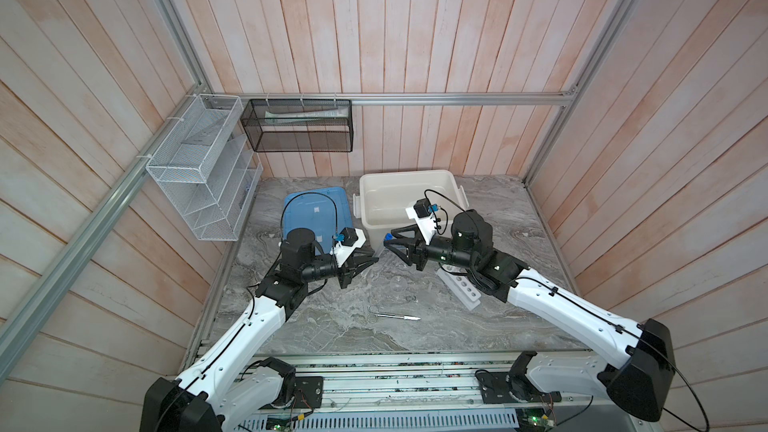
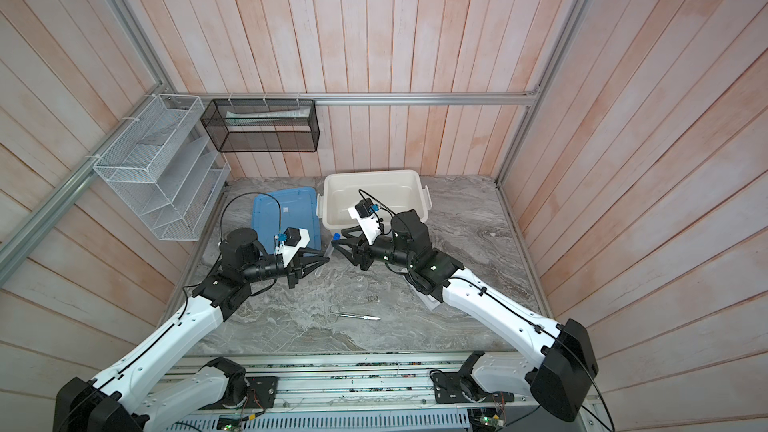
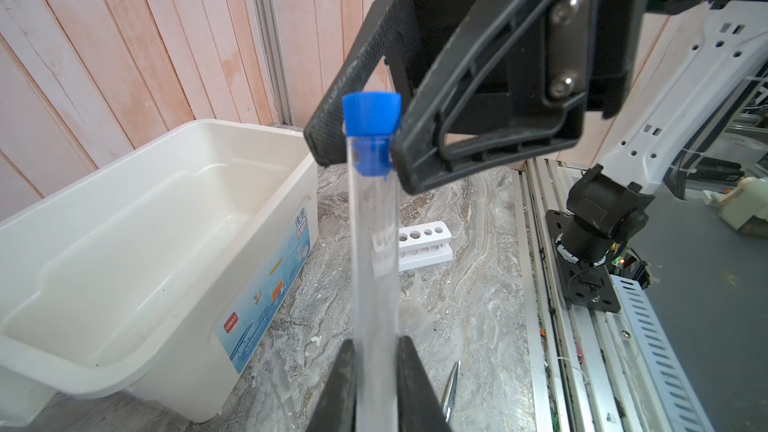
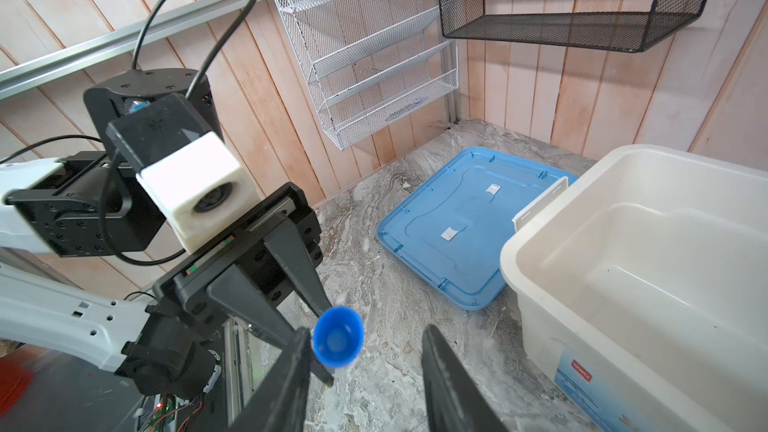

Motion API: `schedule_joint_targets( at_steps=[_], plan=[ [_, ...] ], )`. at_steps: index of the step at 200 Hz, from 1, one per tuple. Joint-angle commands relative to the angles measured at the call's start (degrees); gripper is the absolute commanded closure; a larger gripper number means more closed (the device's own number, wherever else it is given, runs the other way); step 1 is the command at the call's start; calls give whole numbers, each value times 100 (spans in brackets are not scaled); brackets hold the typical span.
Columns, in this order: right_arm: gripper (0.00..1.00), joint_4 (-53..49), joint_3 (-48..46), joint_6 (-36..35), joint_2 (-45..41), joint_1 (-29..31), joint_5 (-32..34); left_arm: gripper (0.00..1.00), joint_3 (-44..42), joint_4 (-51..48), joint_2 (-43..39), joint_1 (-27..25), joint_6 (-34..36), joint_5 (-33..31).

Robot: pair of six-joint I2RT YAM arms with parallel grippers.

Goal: Organize the chemistry lab equipment
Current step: 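Reach the right gripper to the blue cap and close on it while left holds, then open the left gripper while the right gripper carries the tube toward the rack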

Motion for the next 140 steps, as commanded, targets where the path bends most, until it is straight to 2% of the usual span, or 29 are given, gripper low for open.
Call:
schedule_joint_targets(
  at_steps=[1, 56, 110, 140],
  plan=[
    [59, 310, 138, 65, 152, 58, -224, 83, 203, 120, 33, 11, -79, 182],
    [71, 391, 144, 64, 307, 73, -220, 83, 190, 85, -3, 11, 8, 68],
    [89, 416, 190, 73, 316, 76, -186, 83, 177, 136, -20, 11, -18, 85],
    [93, 292, 261, 48, 307, 77, -109, 71, 121, 172, -64, 11, -18, 13]
  ],
)
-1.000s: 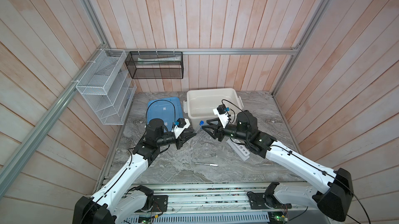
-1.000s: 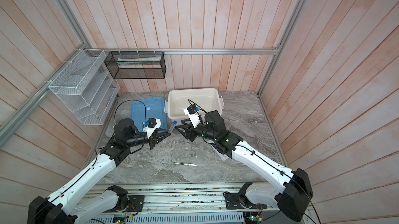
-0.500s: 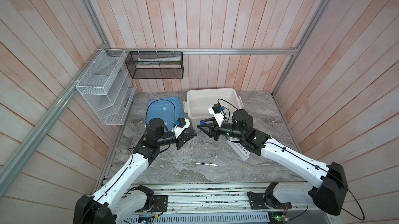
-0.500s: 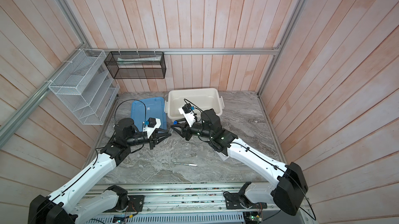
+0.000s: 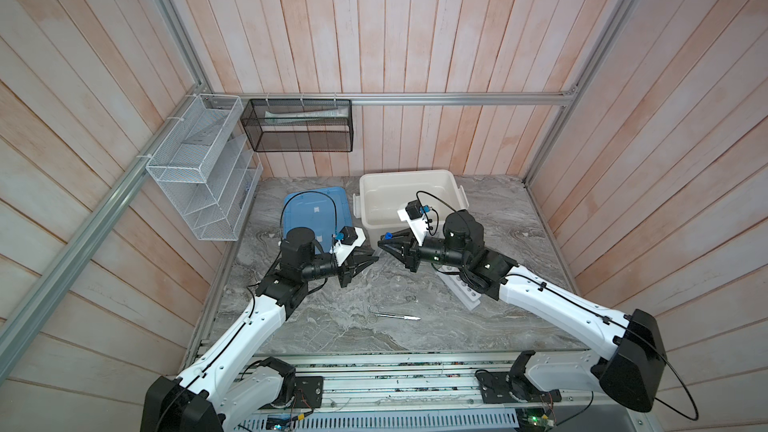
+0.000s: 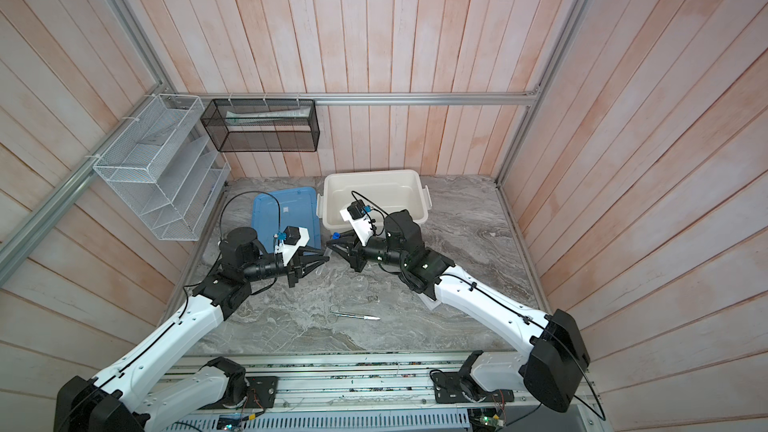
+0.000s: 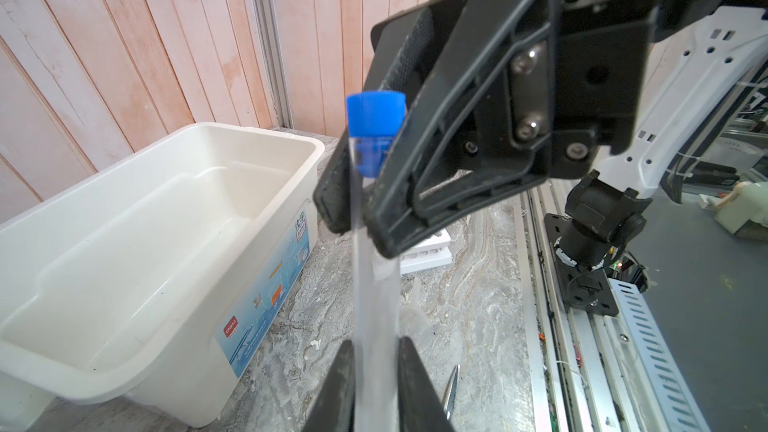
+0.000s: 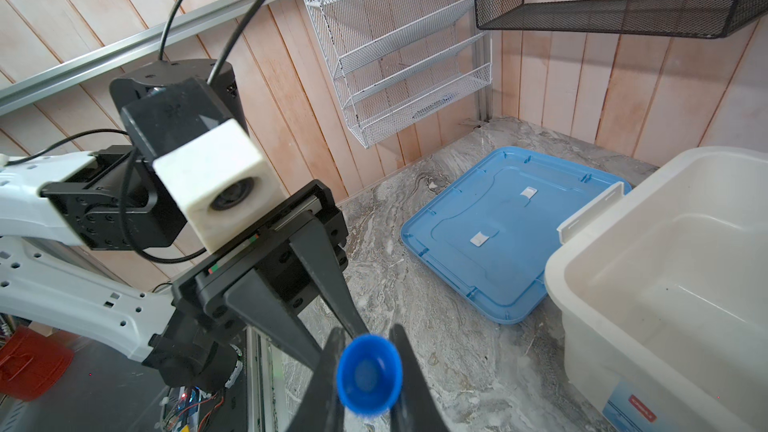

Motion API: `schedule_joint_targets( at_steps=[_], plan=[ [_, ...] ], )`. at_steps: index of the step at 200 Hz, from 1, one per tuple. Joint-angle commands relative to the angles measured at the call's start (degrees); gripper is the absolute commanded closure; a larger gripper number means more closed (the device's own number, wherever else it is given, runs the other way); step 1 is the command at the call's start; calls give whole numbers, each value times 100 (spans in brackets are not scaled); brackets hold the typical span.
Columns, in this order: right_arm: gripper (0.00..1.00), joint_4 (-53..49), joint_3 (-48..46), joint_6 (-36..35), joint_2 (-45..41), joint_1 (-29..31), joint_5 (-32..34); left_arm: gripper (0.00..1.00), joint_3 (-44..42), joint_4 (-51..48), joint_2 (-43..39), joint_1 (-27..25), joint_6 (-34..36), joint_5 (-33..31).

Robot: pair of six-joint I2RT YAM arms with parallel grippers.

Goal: Organize the chemistry lab equipment
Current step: 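Open the left gripper while the right gripper carries the tube toward the rack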

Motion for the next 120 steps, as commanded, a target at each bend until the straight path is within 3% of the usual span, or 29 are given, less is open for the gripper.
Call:
schedule_joint_targets(
  at_steps=[1, 47, 120],
  plan=[
    [93, 1, 211, -77, 30, -13, 168, 71, 101, 92, -88, 1, 17, -3],
    [95, -662, 307, -216, -171, -12, 912, 50, 16, 92, -210, 0, 99, -337],
    [94, -3138, 126, -67, -1577, -31, 3011, 47, -340, 804, -277, 1, 186, -2095]
  ],
)
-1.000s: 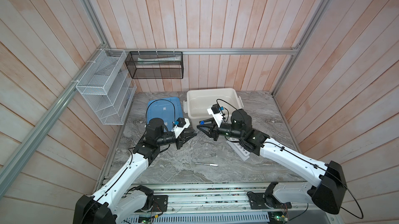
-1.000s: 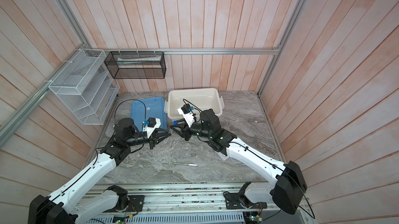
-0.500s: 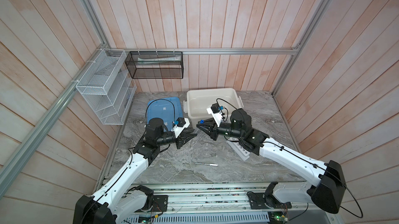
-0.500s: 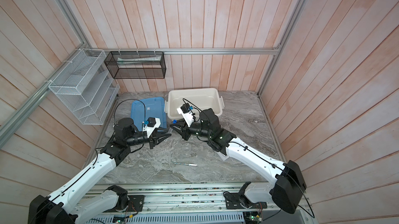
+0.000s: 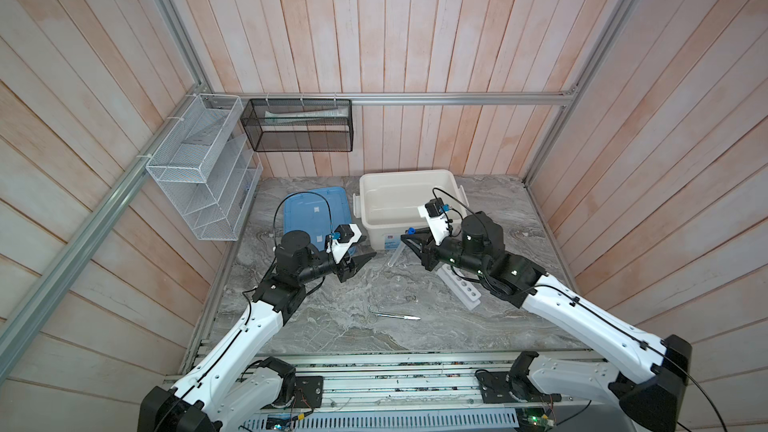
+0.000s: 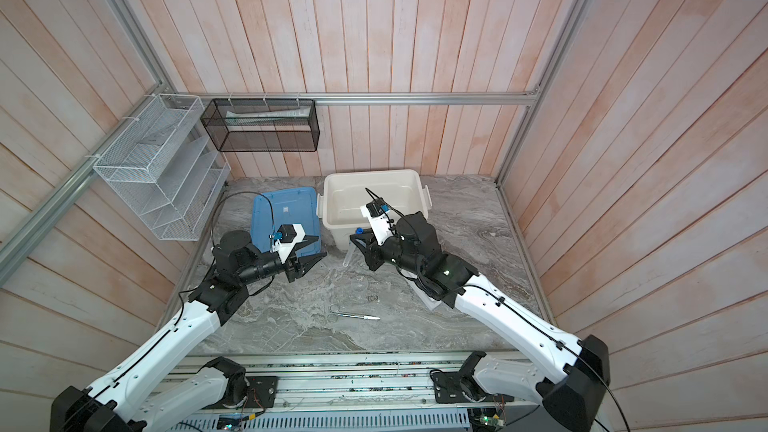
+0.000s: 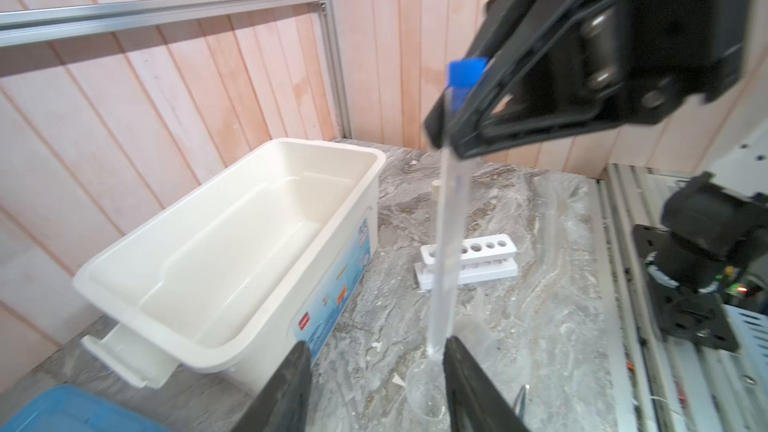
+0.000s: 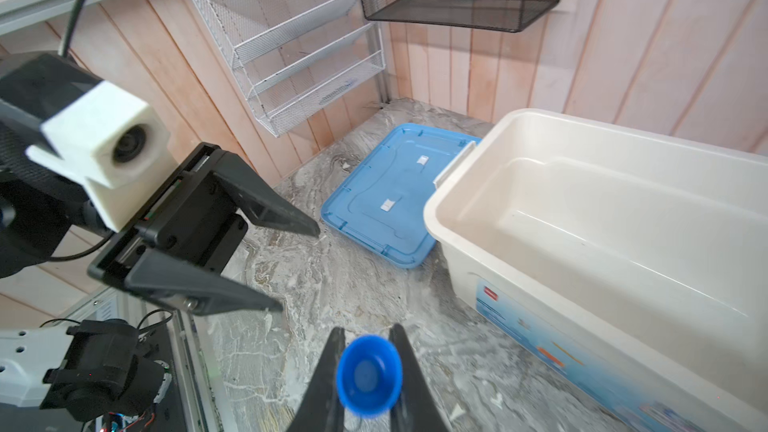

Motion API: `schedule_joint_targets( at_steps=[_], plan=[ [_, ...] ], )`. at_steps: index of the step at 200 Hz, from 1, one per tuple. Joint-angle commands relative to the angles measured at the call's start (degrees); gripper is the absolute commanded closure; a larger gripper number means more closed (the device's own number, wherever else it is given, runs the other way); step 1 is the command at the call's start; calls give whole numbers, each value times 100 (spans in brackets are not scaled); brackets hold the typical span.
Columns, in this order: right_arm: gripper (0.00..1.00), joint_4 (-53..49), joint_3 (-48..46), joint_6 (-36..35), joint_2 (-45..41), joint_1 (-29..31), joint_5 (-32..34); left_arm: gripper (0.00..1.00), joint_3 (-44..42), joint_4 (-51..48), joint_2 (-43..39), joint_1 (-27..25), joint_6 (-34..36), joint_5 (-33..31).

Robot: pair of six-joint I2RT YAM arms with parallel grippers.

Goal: Organize the chemistry lab equipment
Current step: 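Open the left gripper while the right gripper carries the tube toward the rack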

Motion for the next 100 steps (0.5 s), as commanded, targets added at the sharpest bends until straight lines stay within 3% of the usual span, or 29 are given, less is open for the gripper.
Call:
schedule_joint_targets(
  at_steps=[1, 16, 35, 100],
  plan=[
    [94, -1242, -4, 98, -461, -28, 1110, 47, -149, 382, -8, 1, 61, -821],
    [94, -1889, -22, 220, -735, -43, 1813, 47, -222, 566, -30, -1, 24, -1038],
    [94, -2333, -87, 461, -967, -140, 2083, 46, -290, 690, -68, 0, -23, -1199],
    [93, -2333, -1052, 1087, -1368, -788, 2848, 46, -305, 734, -5, 1, -77, -1186]
  ],
)
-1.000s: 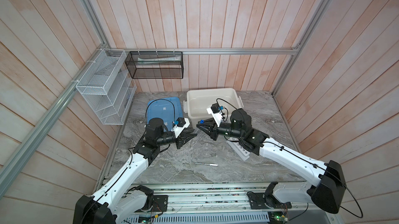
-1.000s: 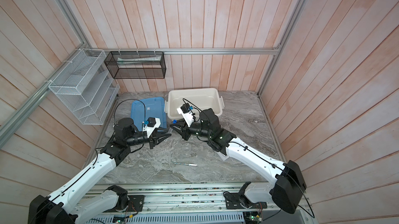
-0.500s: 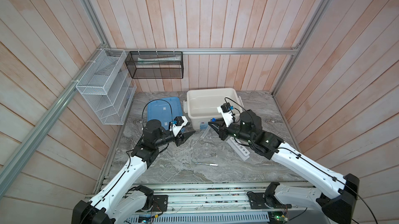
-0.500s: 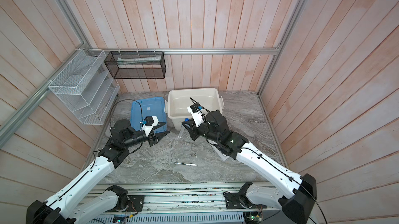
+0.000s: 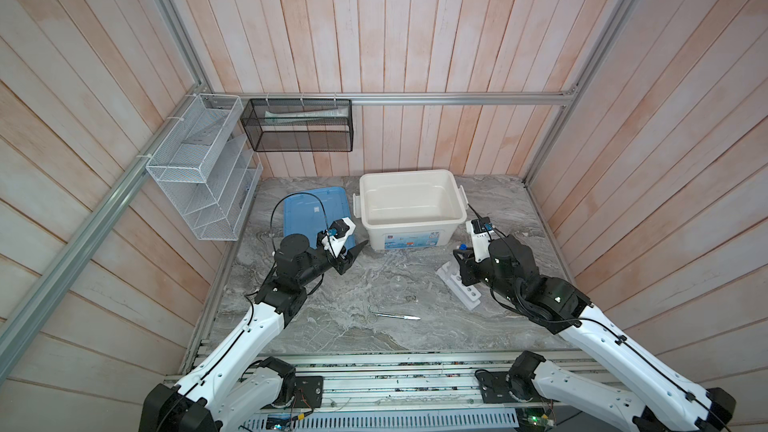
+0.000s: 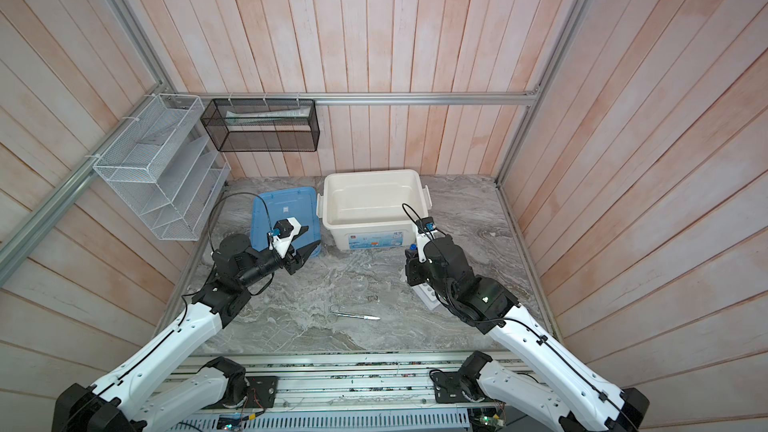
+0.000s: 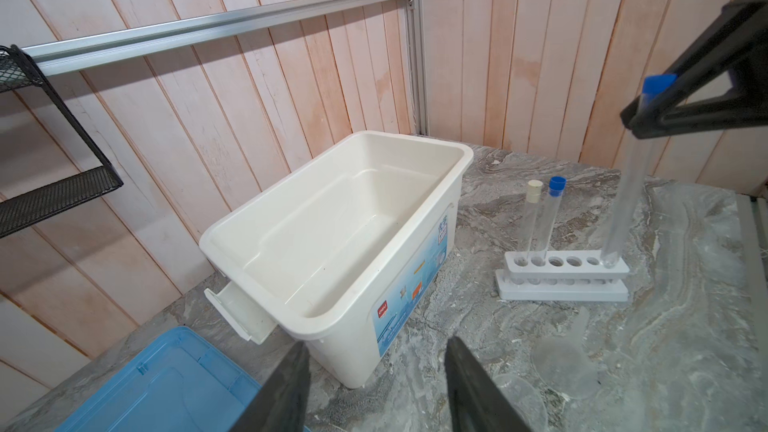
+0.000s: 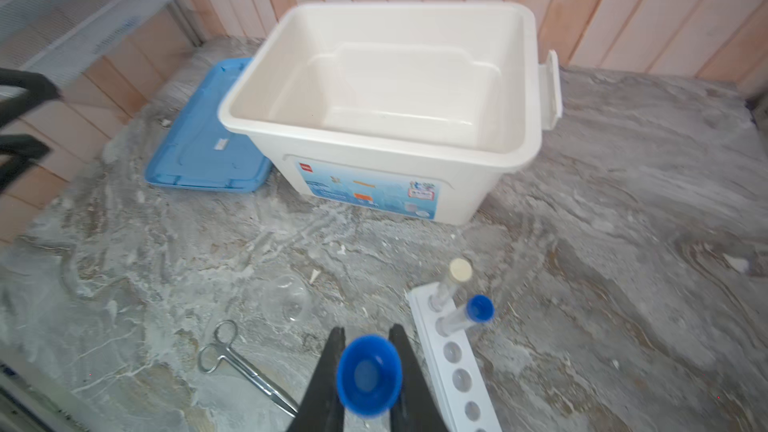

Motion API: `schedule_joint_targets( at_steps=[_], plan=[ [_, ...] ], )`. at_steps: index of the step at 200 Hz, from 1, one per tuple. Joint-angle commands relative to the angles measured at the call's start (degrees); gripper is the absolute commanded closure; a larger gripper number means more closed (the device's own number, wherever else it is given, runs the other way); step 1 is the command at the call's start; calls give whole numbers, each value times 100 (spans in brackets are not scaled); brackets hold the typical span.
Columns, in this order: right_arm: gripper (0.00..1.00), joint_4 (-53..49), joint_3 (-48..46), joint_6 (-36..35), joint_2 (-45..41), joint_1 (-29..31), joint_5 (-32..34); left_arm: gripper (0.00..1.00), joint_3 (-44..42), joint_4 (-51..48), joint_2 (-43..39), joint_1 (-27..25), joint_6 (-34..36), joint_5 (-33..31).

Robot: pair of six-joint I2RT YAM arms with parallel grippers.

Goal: Organize the chemistry lab equipment
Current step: 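Open the left gripper while the right gripper carries the tube toward the rack, then lower the blue-capped tube into the white rack with the right gripper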

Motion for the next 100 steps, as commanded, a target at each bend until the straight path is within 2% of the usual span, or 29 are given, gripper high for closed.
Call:
schedule_joint_targets(
  at_steps=[1, 30, 65, 100],
  plan=[
    [93, -190, -213, 346, -56, -291, 625, 46, -62, 134, -4, 1, -50, -76],
    [92, 419, -638, 378, -132, -635, 1060, 46, -92, 139, -38, 1, -42, -98],
    [92, 1377, -1158, 302, -138, -974, 1023, 46, -93, 121, -41, 1, -15, -144],
    [92, 1851, -1295, 264, 48, -1150, 827, 46, -37, 89, 41, 1, -42, -76]
  ],
)
